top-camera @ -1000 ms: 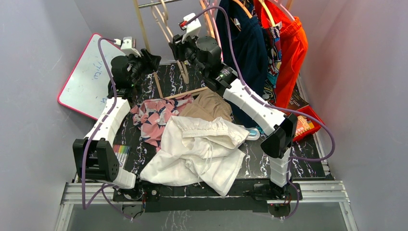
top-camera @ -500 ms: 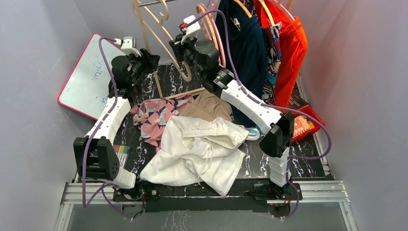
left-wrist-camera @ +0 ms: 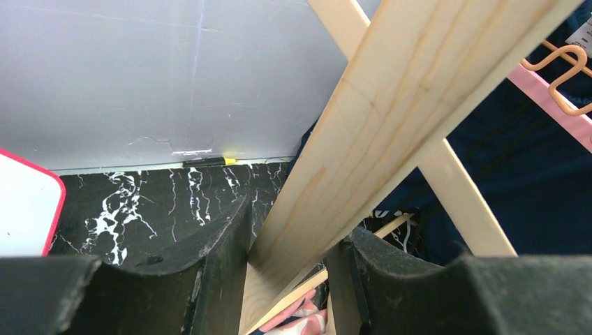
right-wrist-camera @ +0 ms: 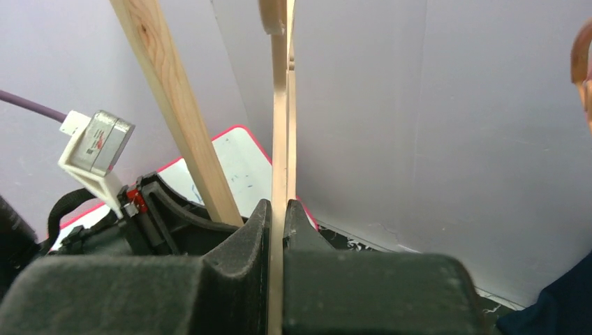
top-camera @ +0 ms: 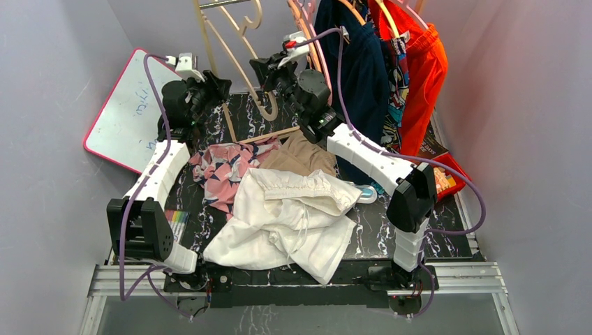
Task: Place the shorts on the hanger
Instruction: Move the clothesline to the center of the board.
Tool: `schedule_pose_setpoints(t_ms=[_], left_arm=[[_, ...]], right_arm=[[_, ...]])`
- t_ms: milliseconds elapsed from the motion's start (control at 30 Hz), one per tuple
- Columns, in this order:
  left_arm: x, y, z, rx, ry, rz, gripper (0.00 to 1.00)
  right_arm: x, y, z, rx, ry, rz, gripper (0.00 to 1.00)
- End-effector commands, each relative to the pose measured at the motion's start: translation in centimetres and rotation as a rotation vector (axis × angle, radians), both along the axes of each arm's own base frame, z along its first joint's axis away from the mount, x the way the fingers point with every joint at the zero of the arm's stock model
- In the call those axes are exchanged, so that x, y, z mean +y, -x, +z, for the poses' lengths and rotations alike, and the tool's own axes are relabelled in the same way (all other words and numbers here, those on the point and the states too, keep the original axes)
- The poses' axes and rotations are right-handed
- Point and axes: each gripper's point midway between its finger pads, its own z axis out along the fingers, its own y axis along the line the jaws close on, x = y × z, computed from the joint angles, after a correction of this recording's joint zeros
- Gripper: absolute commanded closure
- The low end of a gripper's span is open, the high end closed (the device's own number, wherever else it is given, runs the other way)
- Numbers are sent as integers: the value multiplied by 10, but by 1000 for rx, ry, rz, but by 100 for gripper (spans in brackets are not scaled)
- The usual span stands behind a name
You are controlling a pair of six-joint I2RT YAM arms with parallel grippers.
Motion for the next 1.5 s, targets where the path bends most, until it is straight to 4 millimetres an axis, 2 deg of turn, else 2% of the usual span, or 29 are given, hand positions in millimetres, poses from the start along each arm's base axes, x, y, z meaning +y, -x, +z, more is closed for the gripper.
schedule_pose_setpoints(t_ms=[0, 400, 467, 667, 800, 900, 933, 1133, 1300, 1467], left_arm=[[-1, -4, -2, 27, 37, 3, 79], [1, -9, -12, 53, 32, 17, 79], [1, -10, -13, 57, 32, 21, 78], [0, -15, -20, 79, 38, 18, 80], [-2, -23, -28, 100, 40, 12, 88], [-3, -28, -27, 86, 25, 2, 100], [-3, -31, -25, 72, 17, 2, 100], [2, -52, -6, -47, -41, 23, 100], [12, -77, -16, -80, -78, 91, 100], [23, -104, -36, -67, -104, 155, 100]], right_arm=[[-20, 29, 63, -123, -187, 65, 100], [-30, 40, 61, -126, -249, 140, 100], [-39, 47, 67, -121, -244, 129, 100], [-70, 69, 64, -84, -182, 91, 100], [-88, 87, 60, -80, -131, 84, 100], [-104, 98, 56, -75, -99, 61, 100], [-109, 102, 55, -72, -97, 57, 100], [-131, 125, 43, -78, -68, 61, 100], [-143, 142, 29, -63, -39, 81, 100], [-156, 160, 6, -7, -24, 101, 100]])
